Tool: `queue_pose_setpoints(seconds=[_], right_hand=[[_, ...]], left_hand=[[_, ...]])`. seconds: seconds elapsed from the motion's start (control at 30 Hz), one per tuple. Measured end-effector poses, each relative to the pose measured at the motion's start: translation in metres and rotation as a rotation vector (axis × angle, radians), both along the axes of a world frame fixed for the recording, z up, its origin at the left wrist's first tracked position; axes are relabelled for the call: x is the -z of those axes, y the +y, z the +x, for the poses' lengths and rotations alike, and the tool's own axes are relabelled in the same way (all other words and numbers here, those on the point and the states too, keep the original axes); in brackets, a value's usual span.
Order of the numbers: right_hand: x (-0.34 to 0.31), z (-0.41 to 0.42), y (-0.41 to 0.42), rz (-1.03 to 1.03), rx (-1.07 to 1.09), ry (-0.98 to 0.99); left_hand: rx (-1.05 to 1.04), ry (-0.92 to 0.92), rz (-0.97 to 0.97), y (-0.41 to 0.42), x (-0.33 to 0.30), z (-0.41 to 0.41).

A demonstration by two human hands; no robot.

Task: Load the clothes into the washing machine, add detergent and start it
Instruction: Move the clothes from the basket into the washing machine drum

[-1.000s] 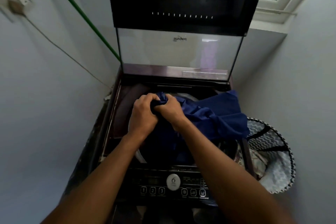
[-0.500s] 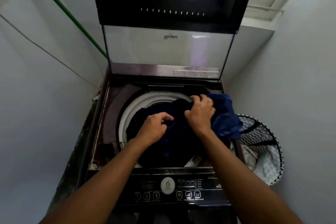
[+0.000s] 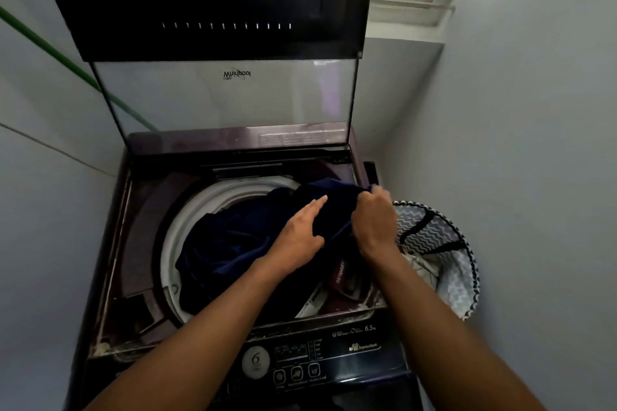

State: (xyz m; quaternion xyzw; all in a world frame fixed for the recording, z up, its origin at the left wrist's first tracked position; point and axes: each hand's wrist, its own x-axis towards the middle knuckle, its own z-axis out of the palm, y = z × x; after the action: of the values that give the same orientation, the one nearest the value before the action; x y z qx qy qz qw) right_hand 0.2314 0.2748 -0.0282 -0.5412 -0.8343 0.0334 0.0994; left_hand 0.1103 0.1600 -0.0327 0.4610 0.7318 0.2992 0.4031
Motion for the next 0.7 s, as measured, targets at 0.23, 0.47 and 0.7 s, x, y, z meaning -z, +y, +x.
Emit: queue_pose_setpoints(seconds=[0.23, 0.47, 0.7], right_hand=[[-0.014, -0.072, -0.042, -0.350, -0.289, 0.319], [0.035, -0.127, -0.085, -0.816, -0.493, -0.072], [0.149, -0.138, -0.121, -1.075, -0.398, -0.615]], left_hand=[[-0.170, 0.029, 0.073, 0.000, -0.005, -0.025], [-0.232, 0.514, -0.236, -0.100, 0.028, -0.098], [-0.079, 0.331, -0.501, -0.133, 0.076, -0.117]])
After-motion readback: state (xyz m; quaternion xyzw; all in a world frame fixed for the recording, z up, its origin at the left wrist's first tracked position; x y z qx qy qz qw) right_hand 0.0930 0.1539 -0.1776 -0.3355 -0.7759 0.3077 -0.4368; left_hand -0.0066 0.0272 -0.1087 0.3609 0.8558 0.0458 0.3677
